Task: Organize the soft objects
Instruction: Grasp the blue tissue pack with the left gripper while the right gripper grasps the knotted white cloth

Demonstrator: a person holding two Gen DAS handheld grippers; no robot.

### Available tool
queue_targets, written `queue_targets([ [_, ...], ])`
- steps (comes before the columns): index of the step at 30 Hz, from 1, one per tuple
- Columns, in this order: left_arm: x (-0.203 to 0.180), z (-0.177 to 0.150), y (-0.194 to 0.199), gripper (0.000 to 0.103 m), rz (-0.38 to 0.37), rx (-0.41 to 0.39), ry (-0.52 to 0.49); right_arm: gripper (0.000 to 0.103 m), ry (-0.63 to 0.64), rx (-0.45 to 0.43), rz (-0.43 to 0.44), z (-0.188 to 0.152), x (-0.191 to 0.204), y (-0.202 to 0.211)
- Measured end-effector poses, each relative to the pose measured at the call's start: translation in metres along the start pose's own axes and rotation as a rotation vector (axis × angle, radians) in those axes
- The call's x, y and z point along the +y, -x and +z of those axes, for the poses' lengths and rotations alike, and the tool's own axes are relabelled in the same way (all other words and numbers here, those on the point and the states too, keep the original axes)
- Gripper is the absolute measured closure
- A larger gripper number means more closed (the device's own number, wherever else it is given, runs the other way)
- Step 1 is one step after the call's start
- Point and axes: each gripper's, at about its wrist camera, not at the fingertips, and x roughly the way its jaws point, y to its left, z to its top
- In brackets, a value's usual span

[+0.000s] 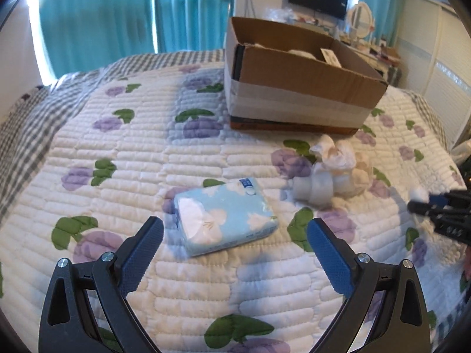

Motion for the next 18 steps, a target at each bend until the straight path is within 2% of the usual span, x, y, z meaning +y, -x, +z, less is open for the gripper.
queue_targets([
  [6,0.0,0.007,-0.017,0.005,0.003,0.035,0.028,0.074,0.049,-0.124,0.011,0.022,0.011,0.029],
  [10,0.001,0.006,-0.034,0.008,0.032,0.076,0.033,0.074,0.064,-0.168,0.027,0.041,0.026,0.029],
  [11,0.002,0.005,-0.038,0.016,0.036,0.086,0.034,0.074,0.064,-0.173,0.033,0.04,0.031,0.028],
  [13,0.005,0.004,-0.042,0.023,0.043,0.096,0.045,0.074,0.07,-0.165,0.054,0.036,0.037,0.02],
  [18,0.005,0.001,-0.038,0.026,0.031,0.071,0.042,0.074,0.078,-0.143,0.062,0.025,0.038,0.011],
])
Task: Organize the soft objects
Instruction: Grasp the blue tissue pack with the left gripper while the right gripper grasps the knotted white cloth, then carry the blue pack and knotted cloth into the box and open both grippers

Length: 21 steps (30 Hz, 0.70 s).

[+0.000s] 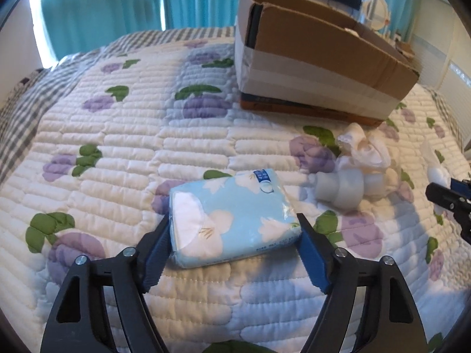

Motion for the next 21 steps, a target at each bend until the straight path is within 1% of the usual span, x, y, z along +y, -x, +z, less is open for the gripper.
queue_targets([
  [4,-0.001,-0.003,0.014,0.027,-0.013,-0.021,0.003,0.074,-0.01,-0.017,0.011,-0.003,0.0,0.007],
  [10,-0.009,-0.002,0.05,0.028,-0.014,-0.066,-0.013,0.074,-0.011,-0.05,0.027,-0.008,0.005,0.028],
  [13,-0.014,0.0,0.068,0.028,-0.032,-0.085,-0.007,0.074,-0.005,-0.077,0.032,-0.007,0.01,0.043],
  [16,-0.025,0.003,0.088,0.028,-0.029,-0.119,-0.037,0.074,-0.001,-0.113,0.038,-0.005,0.014,0.063],
  [21,-0.038,0.014,0.125,0.028,-0.059,-0.192,-0.063,0.074,0.018,-0.167,0.043,0.002,0.021,0.095],
])
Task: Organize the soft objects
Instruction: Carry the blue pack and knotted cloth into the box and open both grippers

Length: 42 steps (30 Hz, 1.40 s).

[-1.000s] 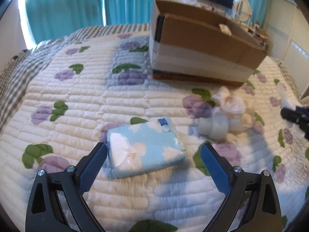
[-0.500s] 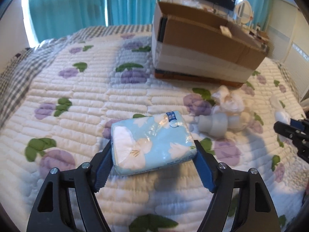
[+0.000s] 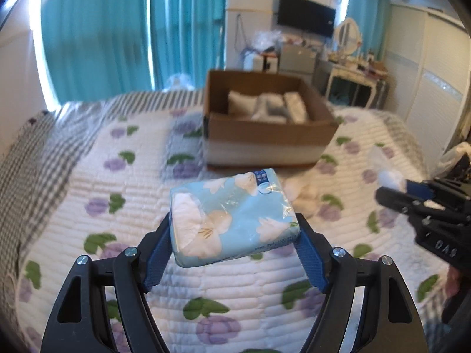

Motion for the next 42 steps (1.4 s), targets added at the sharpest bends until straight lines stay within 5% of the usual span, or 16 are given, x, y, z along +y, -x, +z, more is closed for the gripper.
queue_targets([
  [13,-0.014,0.055,0.026,0.028,-0.008,-0.124,-0.059,0.074,0.065,-0.132,-0.025,0.053,0.003,0.048],
  [22,-0.001,0.121,-0.001,0.028,-0.013,-0.183,-0.084,0.074,0.096,-0.212,-0.027,0.13,-0.014,0.043],
  [31,0.009,0.17,-0.081,0.028,0.002,-0.154,-0.076,0.074,0.084,-0.206,0.004,0.205,-0.036,-0.027],
  [42,0.004,0.173,-0.162,0.025,-0.04,-0.075,-0.092,0.074,0.056,-0.106,0.033,0.216,-0.053,-0.14],
])
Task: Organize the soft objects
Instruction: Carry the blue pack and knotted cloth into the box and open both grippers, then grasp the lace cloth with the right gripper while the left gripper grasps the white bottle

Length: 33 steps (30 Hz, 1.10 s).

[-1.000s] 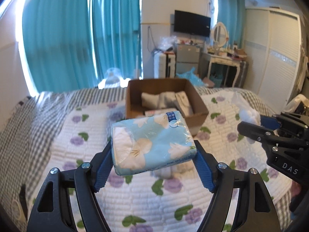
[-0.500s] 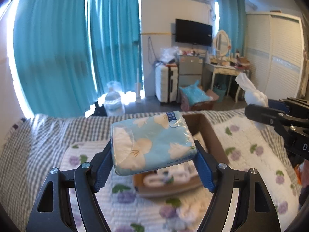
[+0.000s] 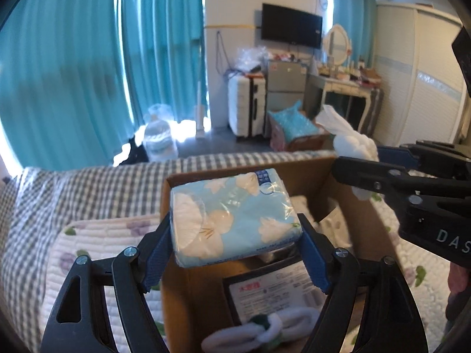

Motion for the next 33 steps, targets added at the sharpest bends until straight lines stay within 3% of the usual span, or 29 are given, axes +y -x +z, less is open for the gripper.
queue_targets([
  [4,-0.004,-0.004,-0.005,0.023,0.021,0.004,-0.025,0.073,-0.011,0.008,-0.004,-0.002,-0.005,-0.017],
  [6,-0.005,-0.003,-0.004,0.022,0.026,0.015,-0.032,0.062,-0.02,0.023,-0.044,0.0,-0.007,-0.022],
  [7,-0.005,-0.002,-0.003,0.02,0.033,0.015,-0.031,0.044,-0.03,0.03,-0.064,0.001,-0.011,-0.022],
  [8,-0.005,-0.001,-0.001,0.015,0.042,0.017,-0.029,0.033,-0.041,0.018,-0.075,0.001,-0.013,-0.019],
  [15,-0.006,0.009,0.045,0.014,0.085,-0.017,-0.03,0.027,-0.073,-0.03,-0.096,0.007,-0.017,0.033],
  [19,-0.009,0.018,0.094,0.013,0.101,-0.07,-0.033,0.021,-0.053,-0.079,-0.131,0.015,-0.009,0.089],
  [22,-0.01,0.023,0.143,0.0,0.123,-0.125,-0.017,0.015,-0.047,-0.12,-0.145,0.021,-0.002,0.137],
  [25,-0.007,0.024,0.176,0.0,0.137,-0.156,-0.011,0.006,-0.016,-0.15,-0.155,0.023,0.009,0.182],
  [28,-0.008,0.016,0.206,0.0,0.151,-0.178,-0.019,0.0,0.009,-0.165,-0.157,0.015,0.023,0.219],
  [33,-0.014,-0.013,0.229,0.0,0.144,-0.181,-0.036,0.0,0.026,-0.149,-0.114,-0.012,0.039,0.247],
])
